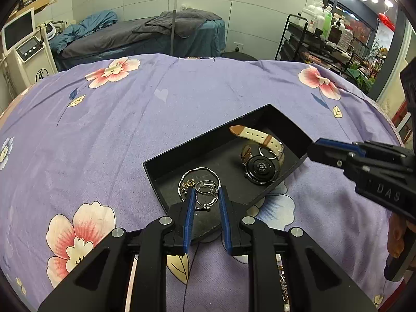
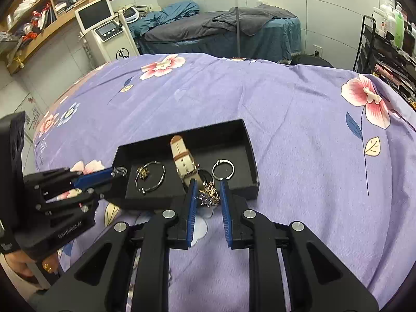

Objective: Organize jewelry
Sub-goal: 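Carry the ring and brooch into the black box and open both tools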

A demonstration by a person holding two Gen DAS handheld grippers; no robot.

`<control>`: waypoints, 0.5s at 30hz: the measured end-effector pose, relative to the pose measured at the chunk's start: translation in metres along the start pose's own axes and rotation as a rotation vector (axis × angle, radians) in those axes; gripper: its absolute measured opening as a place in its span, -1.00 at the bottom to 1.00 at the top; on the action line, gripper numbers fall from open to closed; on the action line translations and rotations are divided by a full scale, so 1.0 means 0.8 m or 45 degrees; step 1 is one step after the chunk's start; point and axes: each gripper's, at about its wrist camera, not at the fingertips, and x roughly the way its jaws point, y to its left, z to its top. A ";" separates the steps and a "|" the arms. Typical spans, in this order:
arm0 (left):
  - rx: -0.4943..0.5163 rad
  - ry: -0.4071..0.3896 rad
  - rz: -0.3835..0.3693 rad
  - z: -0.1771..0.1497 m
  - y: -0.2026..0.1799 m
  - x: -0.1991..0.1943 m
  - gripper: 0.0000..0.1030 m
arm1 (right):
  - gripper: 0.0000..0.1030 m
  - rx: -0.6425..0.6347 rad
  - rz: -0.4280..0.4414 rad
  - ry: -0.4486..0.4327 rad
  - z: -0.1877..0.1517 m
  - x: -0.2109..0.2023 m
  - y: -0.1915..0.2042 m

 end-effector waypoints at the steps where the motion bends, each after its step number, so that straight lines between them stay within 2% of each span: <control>1: -0.001 0.005 0.003 0.001 0.000 0.003 -0.65 | -0.64 0.006 -0.006 -0.003 0.004 0.003 -0.001; 12: 0.031 0.021 0.035 0.008 -0.006 0.022 -0.65 | -0.64 0.036 -0.052 -0.005 0.024 0.036 -0.005; 14: 0.030 0.021 0.044 0.008 -0.006 0.022 -0.50 | -0.57 0.037 -0.051 -0.013 0.023 0.037 -0.004; 15: 0.028 0.017 0.053 0.007 -0.005 0.021 -0.24 | -0.37 0.039 -0.049 -0.017 0.023 0.036 -0.004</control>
